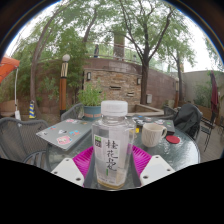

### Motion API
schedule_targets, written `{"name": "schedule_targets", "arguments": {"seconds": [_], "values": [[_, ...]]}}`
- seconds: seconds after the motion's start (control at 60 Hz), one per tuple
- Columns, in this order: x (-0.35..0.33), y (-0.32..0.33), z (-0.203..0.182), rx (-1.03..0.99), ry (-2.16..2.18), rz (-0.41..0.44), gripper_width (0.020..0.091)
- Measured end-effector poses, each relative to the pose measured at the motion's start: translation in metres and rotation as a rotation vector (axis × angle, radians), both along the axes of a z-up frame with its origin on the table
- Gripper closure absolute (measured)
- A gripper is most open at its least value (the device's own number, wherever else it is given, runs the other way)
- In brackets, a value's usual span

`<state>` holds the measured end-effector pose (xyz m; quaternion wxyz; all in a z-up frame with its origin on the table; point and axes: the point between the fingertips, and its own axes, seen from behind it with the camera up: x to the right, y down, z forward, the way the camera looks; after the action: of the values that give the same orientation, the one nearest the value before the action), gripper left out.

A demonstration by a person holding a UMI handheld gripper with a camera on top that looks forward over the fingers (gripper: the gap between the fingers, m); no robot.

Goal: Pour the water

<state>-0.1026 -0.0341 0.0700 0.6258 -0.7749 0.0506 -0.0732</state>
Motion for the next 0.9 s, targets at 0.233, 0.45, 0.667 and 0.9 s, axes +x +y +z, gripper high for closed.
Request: {"name": "schedule_targets", "arguments": {"seconds": [0.233, 0.45, 0.667, 0.9], "values": [[-0.010, 0.015, -0.003, -0.089, -0.049, 0.131, 0.0641], [0.010, 0.052, 0.074, -0.032, 0.401, 0.114, 0.0656], [0.054, 0.100, 0.084, -0.025, 1.303, 0.072, 0.0657], [0.050, 0.120, 0.105, -0.010, 2.048, 0.074, 0.0659]]}}
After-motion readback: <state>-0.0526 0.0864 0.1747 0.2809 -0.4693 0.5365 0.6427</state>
